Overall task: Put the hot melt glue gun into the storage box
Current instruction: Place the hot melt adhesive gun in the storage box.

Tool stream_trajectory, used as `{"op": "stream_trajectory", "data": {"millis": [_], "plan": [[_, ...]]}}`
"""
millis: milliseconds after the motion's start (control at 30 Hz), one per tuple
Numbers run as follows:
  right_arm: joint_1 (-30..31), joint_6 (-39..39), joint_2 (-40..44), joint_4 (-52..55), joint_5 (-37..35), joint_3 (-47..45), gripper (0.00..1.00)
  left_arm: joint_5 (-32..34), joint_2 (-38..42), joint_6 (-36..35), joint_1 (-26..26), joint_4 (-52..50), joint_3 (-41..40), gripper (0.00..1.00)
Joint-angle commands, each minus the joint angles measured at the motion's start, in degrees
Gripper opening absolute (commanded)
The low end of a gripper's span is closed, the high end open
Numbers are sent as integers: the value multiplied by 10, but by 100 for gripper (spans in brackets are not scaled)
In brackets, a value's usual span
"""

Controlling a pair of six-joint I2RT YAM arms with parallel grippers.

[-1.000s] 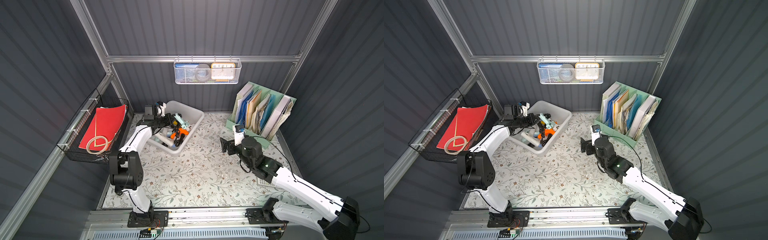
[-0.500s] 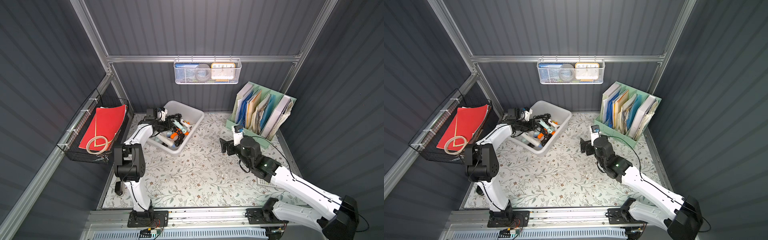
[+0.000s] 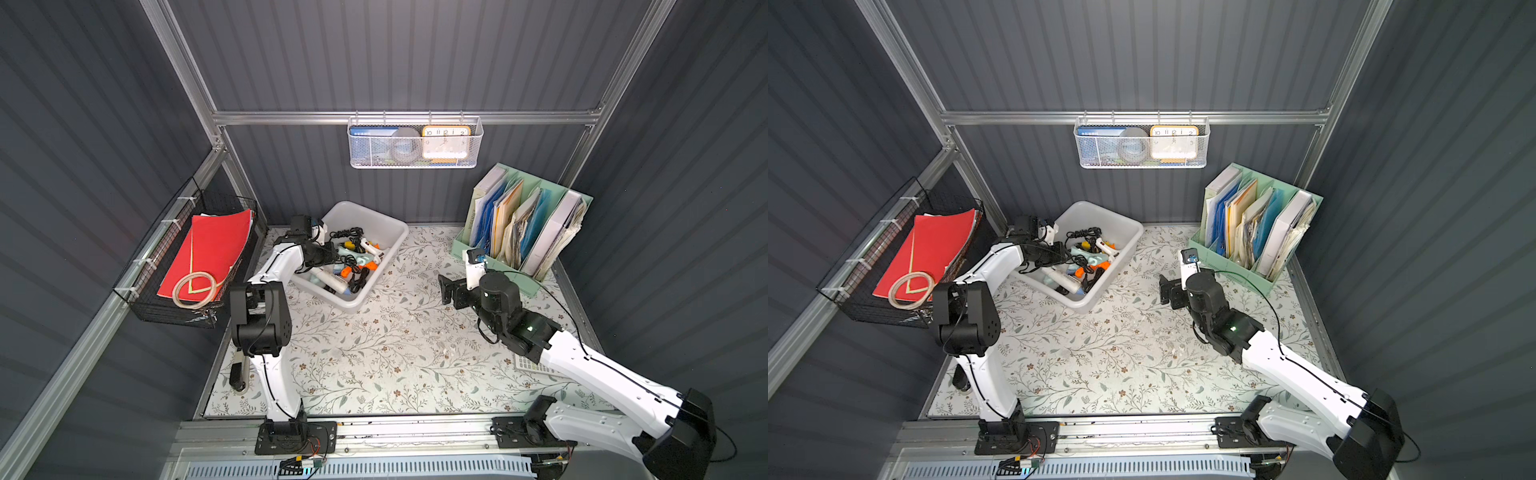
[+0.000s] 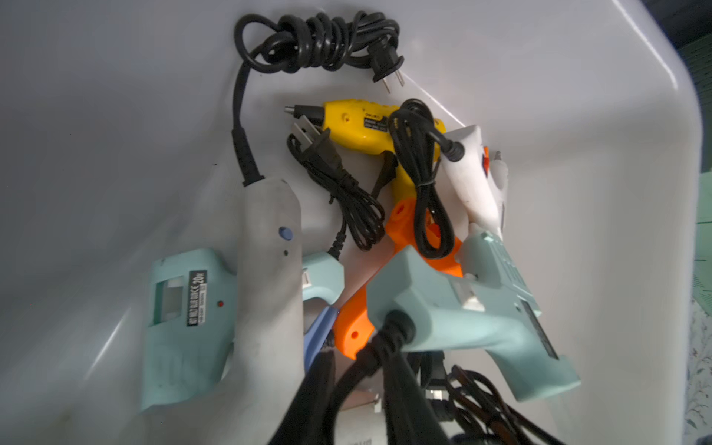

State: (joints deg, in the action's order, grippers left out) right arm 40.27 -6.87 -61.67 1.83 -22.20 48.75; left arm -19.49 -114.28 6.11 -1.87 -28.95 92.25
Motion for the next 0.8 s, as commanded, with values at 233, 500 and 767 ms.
{"op": "stream_trajectory", "data": {"millis": [233,500,767], "plan": [[1,-4,1,5,-10,14,99,114,-23,-25,-7,-44,49,24],[1,-5,1,6,-11,14,99,195,-46,-21,-8,-41,84,24],[1,-13,-11,22,-30,25,99,185,10,9,-8,10,68,47]]}}
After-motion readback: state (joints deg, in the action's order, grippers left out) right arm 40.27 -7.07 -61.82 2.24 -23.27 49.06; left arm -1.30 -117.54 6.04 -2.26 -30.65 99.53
